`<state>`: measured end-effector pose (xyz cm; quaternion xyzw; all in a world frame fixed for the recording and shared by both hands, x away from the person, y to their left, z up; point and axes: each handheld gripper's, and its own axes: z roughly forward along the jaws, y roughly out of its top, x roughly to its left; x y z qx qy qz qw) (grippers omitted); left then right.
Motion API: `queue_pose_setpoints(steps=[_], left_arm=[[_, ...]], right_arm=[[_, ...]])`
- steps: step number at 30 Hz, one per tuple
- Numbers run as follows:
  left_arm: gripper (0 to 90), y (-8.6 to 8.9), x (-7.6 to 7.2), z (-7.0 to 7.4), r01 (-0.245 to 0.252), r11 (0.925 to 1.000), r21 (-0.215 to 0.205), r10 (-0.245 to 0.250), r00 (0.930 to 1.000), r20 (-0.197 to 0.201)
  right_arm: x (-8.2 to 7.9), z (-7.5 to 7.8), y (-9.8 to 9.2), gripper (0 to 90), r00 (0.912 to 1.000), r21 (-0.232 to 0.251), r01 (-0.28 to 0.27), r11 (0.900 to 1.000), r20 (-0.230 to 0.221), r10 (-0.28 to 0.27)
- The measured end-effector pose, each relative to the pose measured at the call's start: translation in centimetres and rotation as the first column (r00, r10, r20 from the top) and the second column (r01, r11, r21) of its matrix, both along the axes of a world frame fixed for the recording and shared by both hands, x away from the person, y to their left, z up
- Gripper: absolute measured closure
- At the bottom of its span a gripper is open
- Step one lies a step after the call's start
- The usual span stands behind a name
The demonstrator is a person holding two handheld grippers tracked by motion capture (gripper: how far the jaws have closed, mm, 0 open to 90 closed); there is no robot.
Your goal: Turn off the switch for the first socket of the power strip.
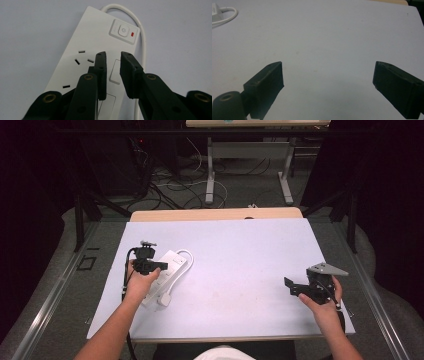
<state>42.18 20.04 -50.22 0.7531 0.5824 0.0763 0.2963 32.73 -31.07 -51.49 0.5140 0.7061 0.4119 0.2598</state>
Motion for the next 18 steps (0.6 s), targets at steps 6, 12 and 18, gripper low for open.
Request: queue_pose_setpoints(steps=[6,12,18], left_arm=[[82.4,-0.21,0.07,-0.39,0.000,0.9999,0.012,0.000,1.0000,-0.003],[85.8,-0.42,0.12,-0.57,0.000,0.9999,0.016,0.000,0.9999,-0.013],[89.0,-0.64,0.19,-0.71,0.017,0.9994,0.030,-0.016,0.9995,-0.026]], right_arm=[[0.04,-0.06,0.07,9.7,1.0000,0.008,-0.001,1.000,-0.001,0.001],[0.05,-0.06,0.02,10.0,0.9999,0.010,-0.006,1.000,-0.011,0.006],[0.06,-0.08,0.03,10.1,1.0000,0.012,-0.002,1.000,-0.006,0.002]])
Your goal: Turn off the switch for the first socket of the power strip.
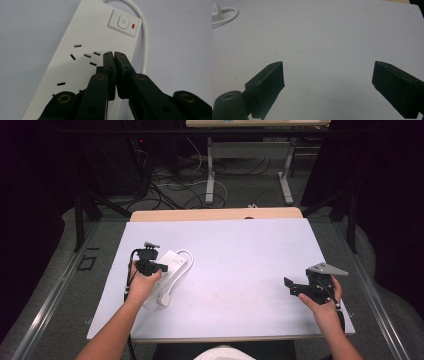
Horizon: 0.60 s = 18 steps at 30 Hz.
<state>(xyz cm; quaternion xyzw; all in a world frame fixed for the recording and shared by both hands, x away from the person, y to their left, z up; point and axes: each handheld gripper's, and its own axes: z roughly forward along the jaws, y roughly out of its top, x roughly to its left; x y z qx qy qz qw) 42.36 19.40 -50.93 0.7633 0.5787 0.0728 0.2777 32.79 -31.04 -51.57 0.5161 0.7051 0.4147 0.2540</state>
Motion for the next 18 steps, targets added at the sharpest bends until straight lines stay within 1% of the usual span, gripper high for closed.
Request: queue_pose_setpoints(steps=[4,5,6,7,8,9,15,16,18], left_arm=[[89.9,-0.25,0.02,-0.20,-0.001,0.9999,0.010,0.001,0.9999,-0.013],[90.0,-0.21,0.04,-0.20,0.010,0.9999,0.008,-0.010,0.9997,-0.023],[90.0,-0.28,0.04,-0.28,0.006,0.9999,0.015,-0.005,0.9998,-0.020],[90.0,-0.33,0.01,-0.39,-0.001,1.0000,0.008,0.001,0.9998,-0.019],[90.0,-0.38,-0.01,-0.43,-0.004,0.9999,0.012,0.004,0.9997,-0.023],[90.0,-0.35,-0.04,-0.46,-0.003,1.0000,0.006,0.003,0.9998,-0.021],[90.0,-0.25,-0.11,-0.51,0.001,1.0000,0.001,-0.001,0.9998,-0.021],[90.0,-0.26,-0.13,-0.51,0.001,1.0000,0.001,-0.001,0.9998,-0.022],[90.0,-0.30,-0.14,-0.53,0.000,1.0000,0.002,0.000,0.9998,-0.020]], right_arm=[[0.01,0.03,-0.09,10.2,1.0000,-0.005,-0.004,1.000,-0.005,0.004],[0.01,0.03,-0.11,10.2,1.0000,-0.006,-0.005,1.000,-0.005,0.005],[0.02,0.01,-0.12,10.2,1.0000,-0.006,-0.004,1.000,-0.001,0.004],[0.02,0.01,-0.12,10.2,1.0000,-0.006,-0.004,1.000,-0.001,0.004],[0.03,-0.01,-0.12,10.3,1.0000,-0.006,-0.003,1.000,0.000,0.003],[0.03,-0.01,-0.12,10.3,1.0000,-0.006,-0.003,1.000,0.000,0.003],[0.07,-0.07,-0.03,10.3,1.0000,0.000,-0.002,1.000,0.000,0.002],[0.01,-0.01,-0.03,10.3,1.0000,0.000,-0.004,1.000,-0.009,0.004],[0.00,-0.02,0.00,10.3,1.0000,-0.001,-0.002,1.000,-0.004,0.002]])
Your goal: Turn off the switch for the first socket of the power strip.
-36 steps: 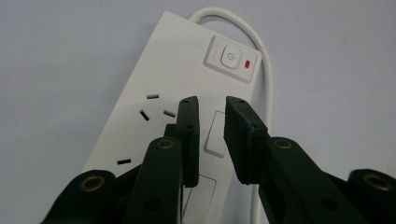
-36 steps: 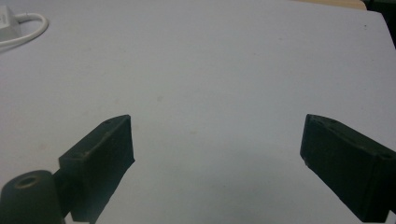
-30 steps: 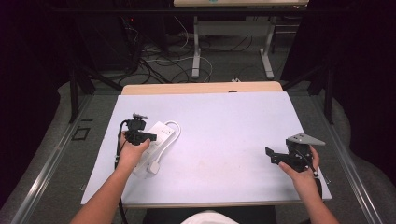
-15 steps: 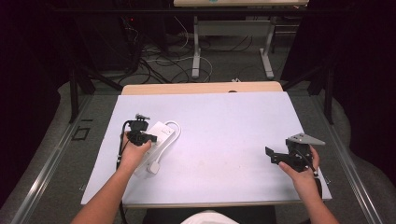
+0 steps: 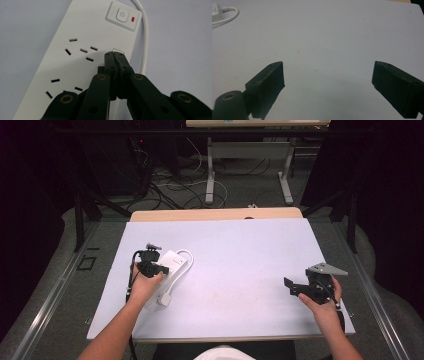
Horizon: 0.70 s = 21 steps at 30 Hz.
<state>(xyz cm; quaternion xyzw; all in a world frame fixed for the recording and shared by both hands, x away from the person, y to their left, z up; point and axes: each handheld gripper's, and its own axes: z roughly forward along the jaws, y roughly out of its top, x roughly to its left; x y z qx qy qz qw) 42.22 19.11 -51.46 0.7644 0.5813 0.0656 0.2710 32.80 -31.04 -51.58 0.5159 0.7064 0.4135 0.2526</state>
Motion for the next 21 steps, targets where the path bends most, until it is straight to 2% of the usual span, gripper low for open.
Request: queue_pose_setpoints(steps=[6,7,9,13,14,21], left_arm=[[90.0,-0.03,-0.05,-0.02,0.003,1.0000,0.006,-0.003,1.0000,0.004],[90.0,0.05,-0.04,0.05,0.012,0.9999,0.005,-0.012,0.9999,-0.009],[90.0,-0.04,-0.10,-0.23,0.004,0.9999,0.012,-0.004,1.0000,-0.001],[90.0,0.22,-0.22,-0.18,0.013,0.9999,0.011,-0.012,0.9998,-0.014],[90.0,0.19,-0.26,-0.32,-0.003,1.0000,0.002,0.003,1.0000,0.000],[90.0,0.28,-0.23,-0.33,-0.003,1.0000,-0.005,0.003,1.0000,-0.004]], right_arm=[[0.01,0.02,-0.13,10.3,1.0000,-0.003,-0.003,1.000,0.004,0.003],[0.02,0.01,-0.09,10.3,1.0000,0.002,-0.002,1.000,0.005,0.002],[-0.01,0.04,-0.14,10.3,1.0000,0.002,-0.006,1.000,0.001,0.006],[-0.02,0.04,-0.16,10.3,1.0000,0.000,-0.008,1.000,0.001,0.008],[-0.01,0.03,-0.15,10.3,1.0000,0.000,-0.008,1.000,0.001,0.008],[0.00,0.04,-0.04,10.3,1.0000,0.000,-0.002,1.000,-0.003,0.002]])
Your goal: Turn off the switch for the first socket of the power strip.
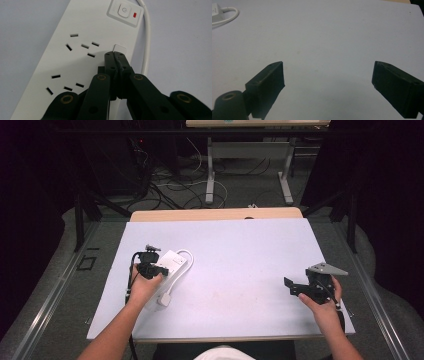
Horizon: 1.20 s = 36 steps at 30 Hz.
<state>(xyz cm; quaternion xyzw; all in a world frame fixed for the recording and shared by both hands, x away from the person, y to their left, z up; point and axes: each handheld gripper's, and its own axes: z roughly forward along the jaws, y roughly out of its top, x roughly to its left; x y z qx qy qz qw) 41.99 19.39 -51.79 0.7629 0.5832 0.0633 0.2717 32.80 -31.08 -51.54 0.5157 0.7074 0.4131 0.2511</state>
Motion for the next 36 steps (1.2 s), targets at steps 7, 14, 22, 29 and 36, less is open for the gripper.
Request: queue_pose_setpoints(steps=[7,14,22,29,36], left_arm=[[90.0,0.1,0.0,0.0,-0.002,1.0000,-0.008,0.002,1.0000,-0.006],[90.0,0.0,0.1,0.1,-0.010,0.9999,-0.005,0.010,1.0000,0.000],[90.0,-0.1,0.2,0.9,-0.001,0.9999,-0.016,0.001,0.9999,0.015],[90.0,0.2,0.1,1.7,0.015,0.9996,-0.025,-0.015,0.9998,0.016],[90.0,0.3,-0.4,2.8,0.026,0.9995,-0.015,-0.025,0.9985,0.049]], right_arm=[[0.1,-0.2,-0.1,10.3,0.9999,-0.002,0.001,1.000,0.011,-0.001],[0.1,-0.1,-0.2,10.3,1.0000,0.000,0.003,1.000,0.001,-0.003],[0.1,-0.2,-0.6,10.3,1.0000,0.011,0.010,1.000,-0.001,-0.010],[0.0,-0.2,-0.4,10.3,0.9998,0.005,0.017,1.000,-0.007,-0.017],[0.0,-0.1,-0.2,10.3,1.0000,0.000,0.009,1.000,0.002,-0.009]])
